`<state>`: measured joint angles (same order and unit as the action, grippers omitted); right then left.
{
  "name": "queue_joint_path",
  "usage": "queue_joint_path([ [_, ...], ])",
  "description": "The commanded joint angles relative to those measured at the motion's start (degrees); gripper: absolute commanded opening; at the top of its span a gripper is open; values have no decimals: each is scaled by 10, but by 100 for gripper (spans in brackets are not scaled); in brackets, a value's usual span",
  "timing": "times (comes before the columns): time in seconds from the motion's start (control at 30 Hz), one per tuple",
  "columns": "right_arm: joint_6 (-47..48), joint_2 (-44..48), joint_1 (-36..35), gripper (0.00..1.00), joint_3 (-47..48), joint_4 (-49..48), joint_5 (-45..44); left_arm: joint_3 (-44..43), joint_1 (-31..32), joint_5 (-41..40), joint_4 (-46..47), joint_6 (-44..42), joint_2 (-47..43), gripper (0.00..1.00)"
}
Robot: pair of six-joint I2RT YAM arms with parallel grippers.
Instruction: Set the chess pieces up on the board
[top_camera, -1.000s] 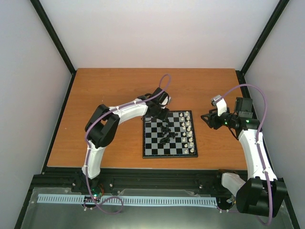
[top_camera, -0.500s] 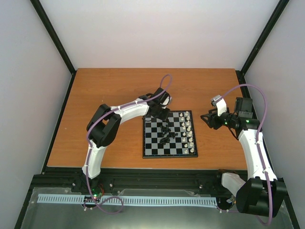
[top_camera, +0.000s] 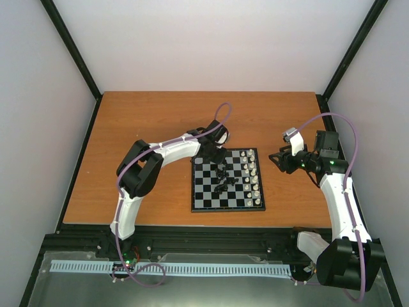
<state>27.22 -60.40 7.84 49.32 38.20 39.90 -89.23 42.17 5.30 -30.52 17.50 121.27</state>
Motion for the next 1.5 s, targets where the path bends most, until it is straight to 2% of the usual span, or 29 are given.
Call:
queue_joint_path([
  [0.0,8,1,-1,54,-1,6,11,1,5,-10,-8,3,-19,20],
  [0.13,7,3,-1,54,-1,6,11,6,5,-22,-14,-2,-34,14],
  [0.37,8,5,0,54,2,9,20,14,5,-72,-42,-19,-83,8],
  [0.7,14,-3,-18,51,11,23,39,23,-18,-78,-55,-24,-102,8],
  [1.1,21,-47,-56,50,20,34,24,34,-50,-43,-26,-27,-59,9],
  [1.47,19,-46,-57,50,19,32,16,29,-65,-53,-6,-25,-27,10],
])
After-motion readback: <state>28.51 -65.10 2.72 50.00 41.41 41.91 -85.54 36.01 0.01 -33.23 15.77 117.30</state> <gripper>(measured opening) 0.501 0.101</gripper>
